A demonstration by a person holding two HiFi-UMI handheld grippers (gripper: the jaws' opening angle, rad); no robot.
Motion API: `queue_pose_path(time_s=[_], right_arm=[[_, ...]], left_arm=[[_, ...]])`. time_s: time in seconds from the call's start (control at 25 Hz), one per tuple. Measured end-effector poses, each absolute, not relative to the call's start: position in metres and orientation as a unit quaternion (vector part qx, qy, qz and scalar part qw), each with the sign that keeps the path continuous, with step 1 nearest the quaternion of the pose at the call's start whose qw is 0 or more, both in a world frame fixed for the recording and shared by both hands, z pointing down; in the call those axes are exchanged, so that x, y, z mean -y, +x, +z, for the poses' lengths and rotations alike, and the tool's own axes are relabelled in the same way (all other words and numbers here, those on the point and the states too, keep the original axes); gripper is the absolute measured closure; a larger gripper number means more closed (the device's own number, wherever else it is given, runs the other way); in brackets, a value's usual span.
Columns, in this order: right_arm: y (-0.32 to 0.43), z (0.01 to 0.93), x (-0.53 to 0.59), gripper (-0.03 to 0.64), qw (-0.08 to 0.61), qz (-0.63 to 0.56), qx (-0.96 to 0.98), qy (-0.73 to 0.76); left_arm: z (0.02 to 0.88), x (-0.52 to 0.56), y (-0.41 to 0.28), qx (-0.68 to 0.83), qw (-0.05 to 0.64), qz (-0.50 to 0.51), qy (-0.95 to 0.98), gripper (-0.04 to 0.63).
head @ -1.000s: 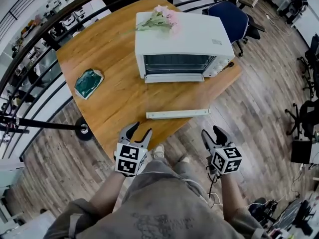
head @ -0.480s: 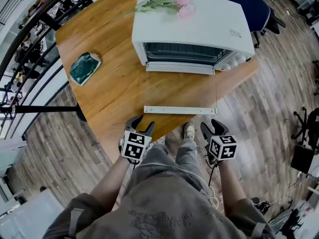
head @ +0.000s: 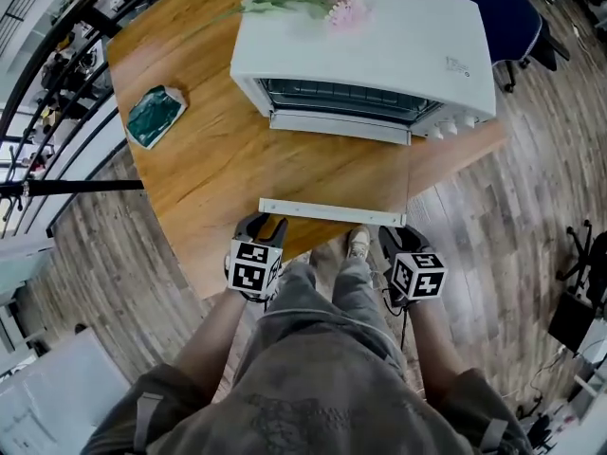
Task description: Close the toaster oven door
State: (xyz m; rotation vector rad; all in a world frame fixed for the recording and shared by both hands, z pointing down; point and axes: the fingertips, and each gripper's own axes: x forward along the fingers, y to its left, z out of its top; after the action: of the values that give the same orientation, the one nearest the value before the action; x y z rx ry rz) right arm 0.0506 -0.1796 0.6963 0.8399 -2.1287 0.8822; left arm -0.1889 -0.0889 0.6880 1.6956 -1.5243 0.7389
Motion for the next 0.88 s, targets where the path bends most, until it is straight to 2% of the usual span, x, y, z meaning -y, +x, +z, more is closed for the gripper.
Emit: queue_pose_path(time_s=[0.16, 0.68, 0.88], right_arm=[[0.053, 0.685, 0.182, 0.497, 0.316, 0.341, 0.829, 0.310], [0.034, 0.593, 0.223, 0.503, 0.242, 0.308, 0.882, 0.260], [0.023, 0.551, 0.260, 0.499, 0.171, 0.326, 0.892, 0.261]], left_arm=[[0.676, 0.089, -0.190, 0.604, 0.370, 0.300, 0.639, 0.439], [0.588, 0.126, -0.205, 0.658, 0.308, 0.243, 0.643, 0.469], [0.541, 0.158, -0.216, 0.678, 0.260, 0.205, 0.656, 0.470]])
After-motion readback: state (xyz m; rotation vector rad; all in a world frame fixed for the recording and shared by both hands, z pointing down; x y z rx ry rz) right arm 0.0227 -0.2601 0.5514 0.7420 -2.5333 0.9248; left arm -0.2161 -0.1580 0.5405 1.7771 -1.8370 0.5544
